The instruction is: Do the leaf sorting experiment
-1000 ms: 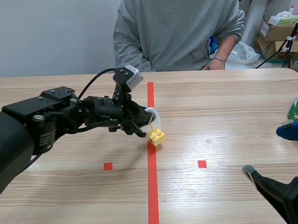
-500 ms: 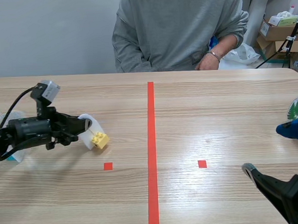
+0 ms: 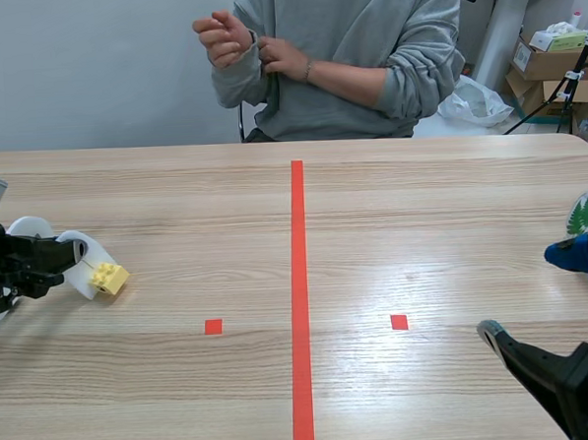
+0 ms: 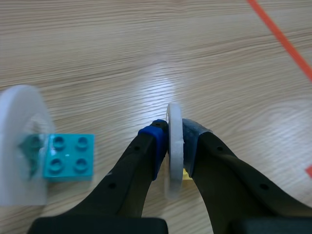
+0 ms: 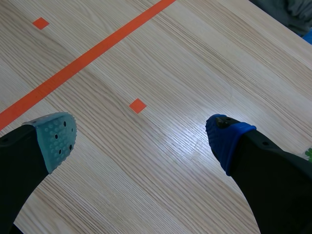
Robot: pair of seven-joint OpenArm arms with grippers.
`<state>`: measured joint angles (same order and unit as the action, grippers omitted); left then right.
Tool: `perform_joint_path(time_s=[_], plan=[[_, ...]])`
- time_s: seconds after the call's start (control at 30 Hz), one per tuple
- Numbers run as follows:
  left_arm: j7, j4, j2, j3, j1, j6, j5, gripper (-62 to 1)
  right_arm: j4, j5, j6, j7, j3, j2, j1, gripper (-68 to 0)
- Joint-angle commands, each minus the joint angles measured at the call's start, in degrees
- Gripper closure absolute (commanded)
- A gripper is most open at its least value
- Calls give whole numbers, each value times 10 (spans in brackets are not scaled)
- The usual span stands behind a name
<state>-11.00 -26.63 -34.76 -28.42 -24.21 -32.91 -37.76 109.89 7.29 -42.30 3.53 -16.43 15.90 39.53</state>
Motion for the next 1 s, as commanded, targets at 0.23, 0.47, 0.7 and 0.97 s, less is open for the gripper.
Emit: perform_joint_path(time_s=[0.23,0.47,0.7,0.97], plan=[[18,-10,20,3,-12,77,46,-26,10,8,-4,7,-7,6,-7,-543],[18,-10,30,3,-12,80,45,-83,10,8,-4,7,-7,6,-7,-543],[13,-10,34,3,-12,93,46,-371,10,8,-4,7,-7,6,-7,-543],[7,-10,33,3,-12,92,45,-438,10,8,-4,-1,-7,6,-7,-543]])
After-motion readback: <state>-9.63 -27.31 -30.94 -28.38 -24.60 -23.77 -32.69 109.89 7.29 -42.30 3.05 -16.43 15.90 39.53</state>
